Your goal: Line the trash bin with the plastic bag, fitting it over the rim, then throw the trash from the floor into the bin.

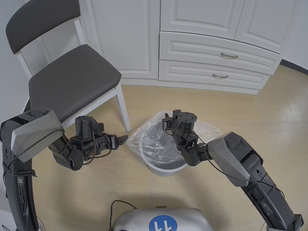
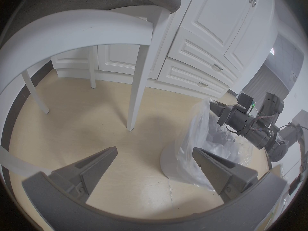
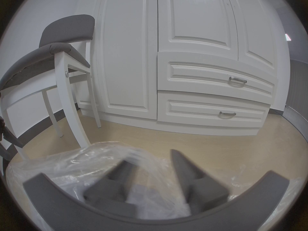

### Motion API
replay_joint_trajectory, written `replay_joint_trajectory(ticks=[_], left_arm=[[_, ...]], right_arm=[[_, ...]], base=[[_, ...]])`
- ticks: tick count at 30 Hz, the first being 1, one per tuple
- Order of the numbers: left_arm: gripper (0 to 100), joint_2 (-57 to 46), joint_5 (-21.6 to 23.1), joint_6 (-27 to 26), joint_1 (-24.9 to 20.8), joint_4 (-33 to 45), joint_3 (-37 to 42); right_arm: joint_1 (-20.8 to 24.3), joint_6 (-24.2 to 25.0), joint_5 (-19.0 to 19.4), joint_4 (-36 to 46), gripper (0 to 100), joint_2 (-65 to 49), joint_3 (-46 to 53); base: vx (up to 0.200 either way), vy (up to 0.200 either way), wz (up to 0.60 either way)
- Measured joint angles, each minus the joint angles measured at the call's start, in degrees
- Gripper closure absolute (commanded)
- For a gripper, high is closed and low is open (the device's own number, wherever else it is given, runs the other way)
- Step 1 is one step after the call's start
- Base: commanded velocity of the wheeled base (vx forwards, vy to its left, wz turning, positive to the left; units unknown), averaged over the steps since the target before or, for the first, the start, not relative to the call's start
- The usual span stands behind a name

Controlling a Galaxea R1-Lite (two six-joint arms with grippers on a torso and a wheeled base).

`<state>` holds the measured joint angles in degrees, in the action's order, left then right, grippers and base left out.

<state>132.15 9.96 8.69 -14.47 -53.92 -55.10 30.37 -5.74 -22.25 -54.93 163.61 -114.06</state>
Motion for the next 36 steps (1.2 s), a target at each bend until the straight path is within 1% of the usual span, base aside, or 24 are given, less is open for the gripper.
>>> replay_joint_trajectory(ticks=[5, 9, 13, 17, 21, 25, 28, 33, 36], left_arm=[[0, -0.45, 0.05, 0.11, -0.05, -0.27, 0.11], [0, -1.55, 0.57, 0.12, -0.05, -0.82, 0.96], [0, -3.79, 2.22, 0.26, -0.71, -1.18, 3.04], [0, -5.55, 2.95, 0.88, -2.67, -1.28, 4.44], [0, -5.99, 3.06, 1.4, -4.92, -1.06, 4.17], [0, -4.12, 2.99, 1.65, -7.28, -0.33, 0.5], [0, -1.46, 2.82, 1.68, -8.02, 1.07, -4.49], [0, 3.3, 2.29, 1.73, -8.4, 6.9, -14.02], [0, 5.81, 1.5, 1.71, -8.35, 9.85, -19.09]], right_arm=[[-0.07, 0.02, 0.41, 1.4, 0, -0.88, 0.16], [-0.11, 0.16, 0.74, 4.55, 0, -4.01, 1.85], [-0.07, 0.77, 0.96, 10.81, 0, -8.13, 4.6], [0.37, 1.54, 0.99, 18.83, 0, -11.68, 6.78], [0.98, 2.11, 0.61, 27.08, 0, -13.62, 6.89], [2.18, 2.68, 0.49, 29.29, 0, -14.19, 4.38], [2.65, 2.95, 0.38, 29.48, 0, -14.21, 2.78], [3.83, 3.61, 0.27, 29.54, 0, -14.49, 1.76], [4.55, 3.56, 0.16, 29.84, 0, -15.63, 3.55]], base=[[0.0, 0.0, 0.0], [0.0, 0.0, 0.0], [0.0, 0.0, 0.0], [0.0, 0.0, 0.0], [0.0, 0.0, 0.0], [0.0, 0.0, 0.0], [0.0, 0.0, 0.0], [0.0, 0.0, 0.0], [0.0, 0.0, 0.0]])
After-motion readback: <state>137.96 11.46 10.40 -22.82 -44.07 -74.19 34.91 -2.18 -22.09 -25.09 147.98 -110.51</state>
